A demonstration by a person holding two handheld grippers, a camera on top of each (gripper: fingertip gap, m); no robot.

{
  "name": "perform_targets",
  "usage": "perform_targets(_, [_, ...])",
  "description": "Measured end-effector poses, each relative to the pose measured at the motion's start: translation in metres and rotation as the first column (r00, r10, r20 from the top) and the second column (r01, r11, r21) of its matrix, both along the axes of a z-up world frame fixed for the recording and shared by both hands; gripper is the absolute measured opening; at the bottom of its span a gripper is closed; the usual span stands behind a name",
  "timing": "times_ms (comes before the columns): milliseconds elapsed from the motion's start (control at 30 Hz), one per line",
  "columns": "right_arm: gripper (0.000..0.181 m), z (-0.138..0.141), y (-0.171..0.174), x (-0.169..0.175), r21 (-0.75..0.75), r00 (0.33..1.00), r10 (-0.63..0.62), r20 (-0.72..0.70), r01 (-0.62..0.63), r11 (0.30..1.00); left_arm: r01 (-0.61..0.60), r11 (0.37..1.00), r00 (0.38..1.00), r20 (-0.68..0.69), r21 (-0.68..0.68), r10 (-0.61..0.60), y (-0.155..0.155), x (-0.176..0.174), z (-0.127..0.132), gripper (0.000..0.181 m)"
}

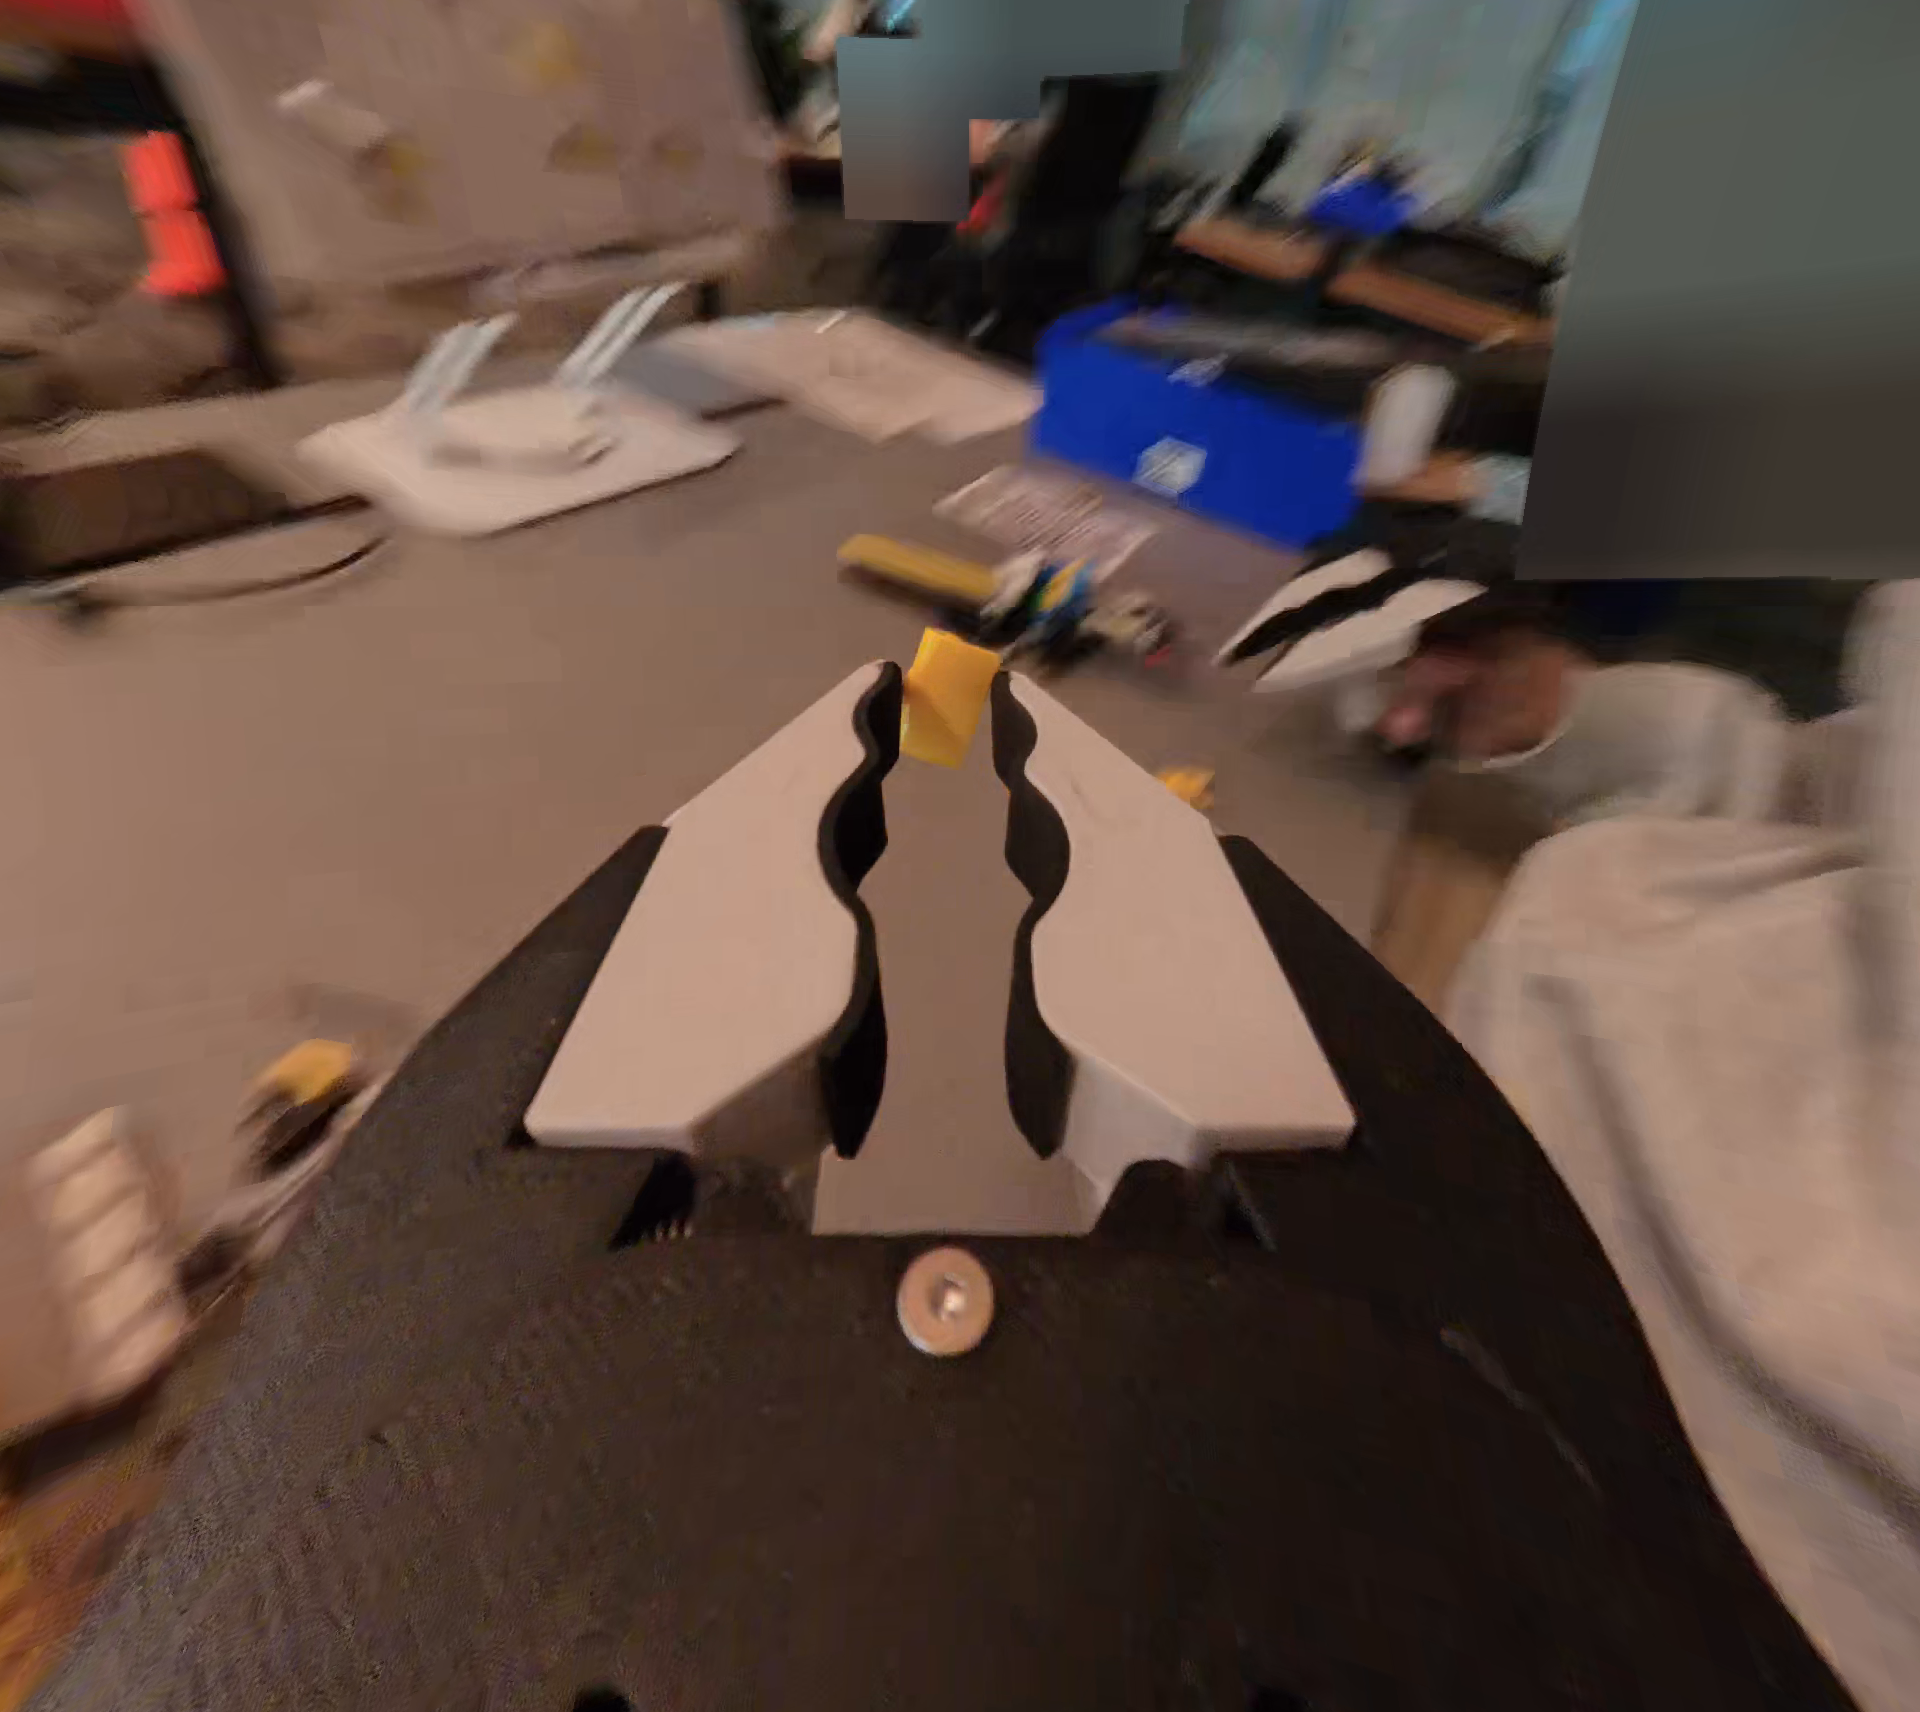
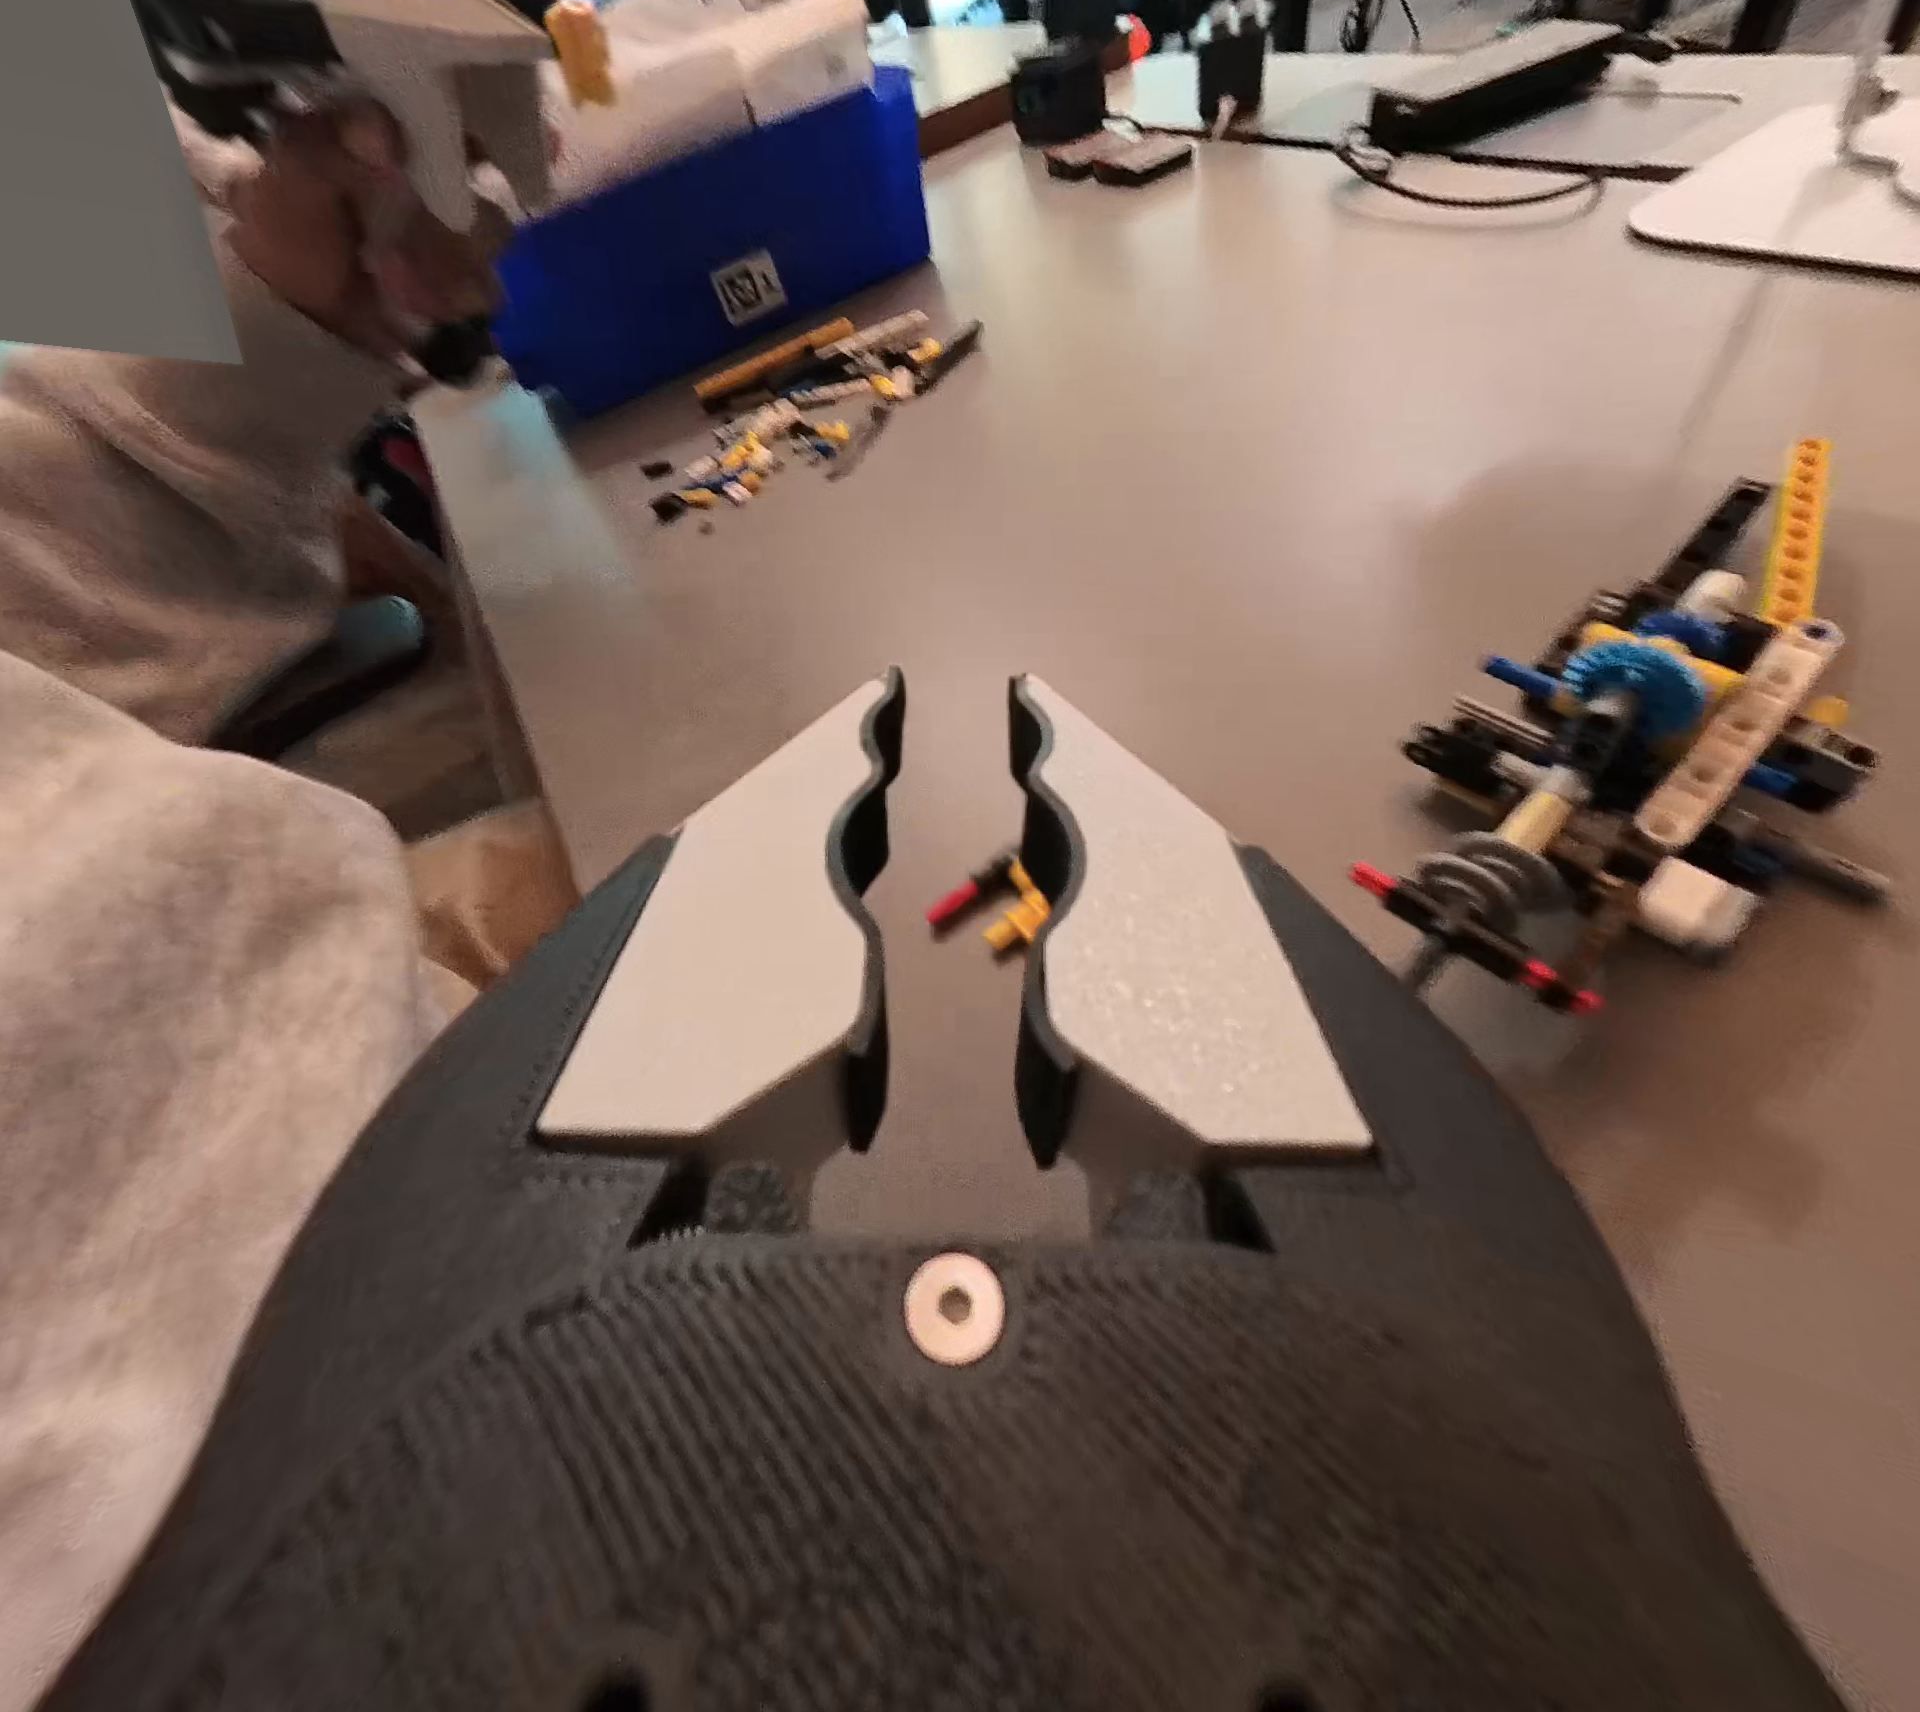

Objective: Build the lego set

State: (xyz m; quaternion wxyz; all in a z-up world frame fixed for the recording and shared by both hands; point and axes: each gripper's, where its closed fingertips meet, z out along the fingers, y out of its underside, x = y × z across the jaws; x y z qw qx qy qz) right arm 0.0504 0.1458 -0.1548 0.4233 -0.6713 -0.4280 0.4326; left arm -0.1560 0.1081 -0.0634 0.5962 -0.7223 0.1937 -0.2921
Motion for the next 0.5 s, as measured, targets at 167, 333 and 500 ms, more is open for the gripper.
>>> perform_targets(167, [0.033,0.036,-0.029,-0.016,-0.199,0.963,0.056,-0.263,-0.112,0.974,0.205,0.973,0.964,0.15,0.108,-0.22,0.002,0.096,0.006,0.014])
perform_targets(333, [0.053,0.059,-0.04,-0.016,-0.511,0.838,-0.01,-0.545,-0.322,0.797,0.194,0.962,0.98,-0.003,0.194,-0.197,0.003,0.156,-0.012,0.014])
perform_targets(500, [0.066,0.059,-0.044,-0.016,-0.637,0.771,-0.065,-0.633,-0.472,0.609,0.207,0.941,0.978,-0.087,0.269,-0.19,-0.006,0.185,-0.011,0.014])
